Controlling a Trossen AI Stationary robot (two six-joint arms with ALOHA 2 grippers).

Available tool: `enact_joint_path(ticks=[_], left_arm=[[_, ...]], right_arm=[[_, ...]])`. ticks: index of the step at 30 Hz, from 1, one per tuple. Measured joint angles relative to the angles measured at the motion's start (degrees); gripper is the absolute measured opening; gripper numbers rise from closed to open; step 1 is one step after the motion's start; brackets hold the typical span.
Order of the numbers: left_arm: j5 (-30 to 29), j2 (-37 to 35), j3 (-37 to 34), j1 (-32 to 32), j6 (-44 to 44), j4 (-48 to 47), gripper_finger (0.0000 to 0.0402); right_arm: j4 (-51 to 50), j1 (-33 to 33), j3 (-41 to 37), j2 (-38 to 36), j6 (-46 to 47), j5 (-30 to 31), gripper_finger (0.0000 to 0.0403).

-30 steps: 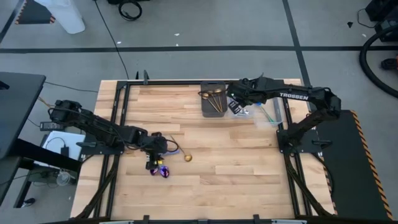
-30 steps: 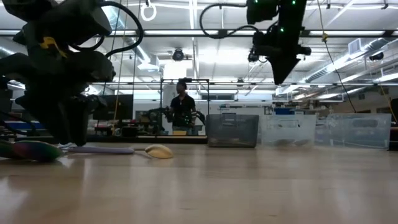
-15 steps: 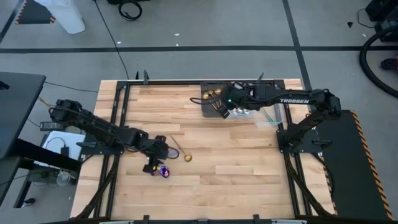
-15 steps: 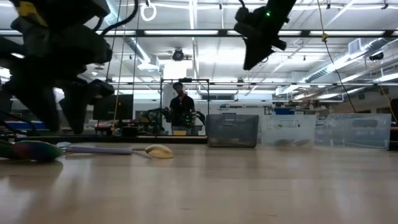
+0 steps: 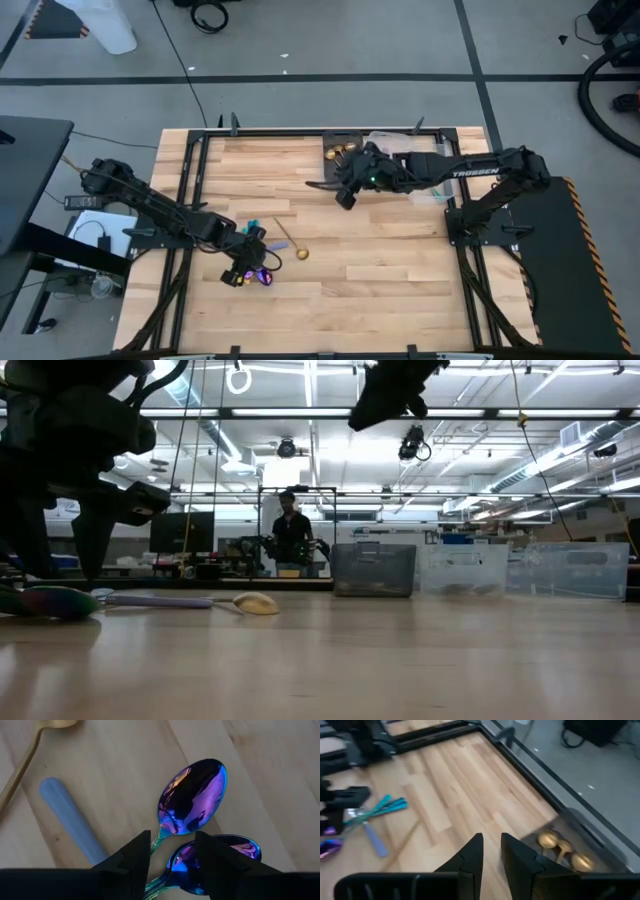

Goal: Sort silverware by color (type)

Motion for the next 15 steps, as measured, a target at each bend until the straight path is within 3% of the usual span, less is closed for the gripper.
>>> enact_joint_path(ticks=[15], left_arm=[[-0.29, 0.00, 0.00, 0.02, 8.92, -0.56, 0.0162]], right_arm=[[21.06, 7.09, -12.00, 1.21, 2.88, -0.70, 0.0078]])
